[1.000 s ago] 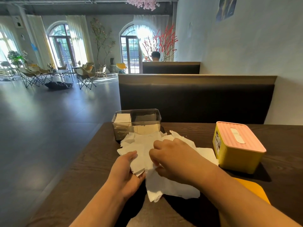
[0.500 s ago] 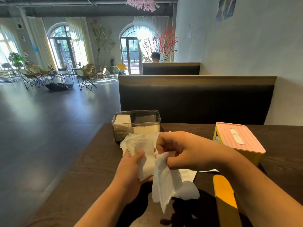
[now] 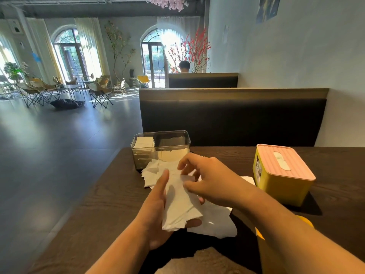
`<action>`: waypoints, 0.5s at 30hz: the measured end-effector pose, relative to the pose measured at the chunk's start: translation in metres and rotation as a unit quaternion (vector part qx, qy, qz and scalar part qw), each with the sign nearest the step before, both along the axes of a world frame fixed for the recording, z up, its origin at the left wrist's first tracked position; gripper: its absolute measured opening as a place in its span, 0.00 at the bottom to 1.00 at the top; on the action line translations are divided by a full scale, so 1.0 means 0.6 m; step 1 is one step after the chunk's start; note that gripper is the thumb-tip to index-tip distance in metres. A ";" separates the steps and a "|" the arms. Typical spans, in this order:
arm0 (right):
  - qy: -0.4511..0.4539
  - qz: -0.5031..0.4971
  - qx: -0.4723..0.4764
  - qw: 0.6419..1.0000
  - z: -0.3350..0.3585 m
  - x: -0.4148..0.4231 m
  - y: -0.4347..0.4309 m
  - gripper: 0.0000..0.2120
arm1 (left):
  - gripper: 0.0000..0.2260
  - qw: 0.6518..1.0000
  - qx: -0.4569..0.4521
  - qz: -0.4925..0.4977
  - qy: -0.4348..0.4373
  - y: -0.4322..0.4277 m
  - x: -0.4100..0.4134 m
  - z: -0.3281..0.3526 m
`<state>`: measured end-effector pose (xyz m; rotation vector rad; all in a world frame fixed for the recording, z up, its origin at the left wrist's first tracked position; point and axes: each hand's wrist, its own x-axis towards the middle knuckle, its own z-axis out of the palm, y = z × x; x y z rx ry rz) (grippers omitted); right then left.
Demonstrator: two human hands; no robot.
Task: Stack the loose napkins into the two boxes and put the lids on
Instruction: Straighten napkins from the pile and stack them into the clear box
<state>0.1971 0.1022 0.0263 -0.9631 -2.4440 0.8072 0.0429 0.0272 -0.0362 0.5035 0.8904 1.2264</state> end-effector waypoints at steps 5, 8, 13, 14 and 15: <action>-0.038 -0.050 0.037 0.997 0.008 0.027 0.033 0.12 | 0.20 0.998 0.006 0.044 0.051 0.002 -0.004 -0.003; -0.211 -0.024 -0.016 0.977 0.015 0.060 0.053 0.09 | 0.18 0.995 -0.016 0.080 0.048 0.009 -0.010 0.000; -0.268 -0.002 -0.025 0.963 -0.004 0.068 0.058 0.14 | 0.12 0.992 -0.020 0.107 0.070 0.007 -0.008 0.009; -0.272 0.004 -0.021 0.962 -0.009 0.066 0.058 0.15 | 0.11 0.991 -0.019 0.110 0.073 0.006 -0.009 0.010; -0.278 0.010 -0.017 0.960 -0.014 0.064 0.058 0.16 | 0.10 0.990 -0.021 0.113 0.077 0.004 -0.008 0.013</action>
